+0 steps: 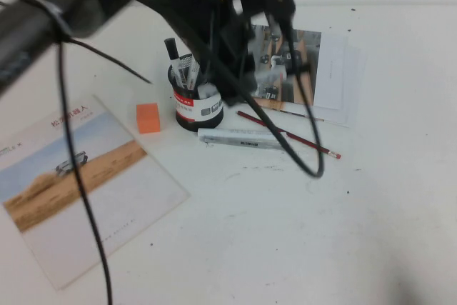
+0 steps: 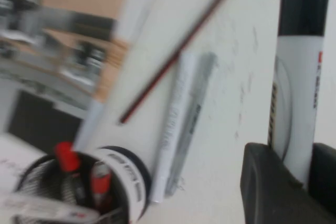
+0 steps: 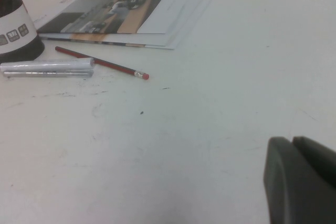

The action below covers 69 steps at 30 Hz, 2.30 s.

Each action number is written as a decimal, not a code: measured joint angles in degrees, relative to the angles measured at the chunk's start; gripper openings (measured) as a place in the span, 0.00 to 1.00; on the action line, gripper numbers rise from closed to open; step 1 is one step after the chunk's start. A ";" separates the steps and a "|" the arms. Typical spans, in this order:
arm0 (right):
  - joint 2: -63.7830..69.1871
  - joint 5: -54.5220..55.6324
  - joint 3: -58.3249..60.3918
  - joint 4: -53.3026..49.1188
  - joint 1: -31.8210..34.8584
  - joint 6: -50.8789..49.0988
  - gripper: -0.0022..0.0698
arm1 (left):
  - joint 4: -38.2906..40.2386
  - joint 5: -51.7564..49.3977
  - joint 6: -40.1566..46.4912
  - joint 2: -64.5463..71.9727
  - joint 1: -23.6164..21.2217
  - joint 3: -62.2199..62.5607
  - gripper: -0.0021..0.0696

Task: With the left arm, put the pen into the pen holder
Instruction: Place the pen onto the pen holder

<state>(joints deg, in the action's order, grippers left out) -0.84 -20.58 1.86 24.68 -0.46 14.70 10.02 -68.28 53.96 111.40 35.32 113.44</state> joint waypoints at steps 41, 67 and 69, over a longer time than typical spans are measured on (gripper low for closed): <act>0.00 0.00 0.00 0.00 0.00 0.00 0.00 | -0.35 112.83 -42.26 -17.36 0.07 -62.20 0.18; 0.00 0.00 0.00 0.00 0.00 0.00 0.00 | -6.09 117.12 -54.27 2.14 -6.04 -52.62 0.18; 0.00 0.00 0.00 0.00 0.00 0.00 0.00 | -6.09 117.12 -54.27 2.66 -6.04 -52.52 0.18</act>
<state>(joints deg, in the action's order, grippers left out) -0.84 -20.58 1.86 24.68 -0.46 14.70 3.93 48.84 -0.31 114.06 29.29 60.92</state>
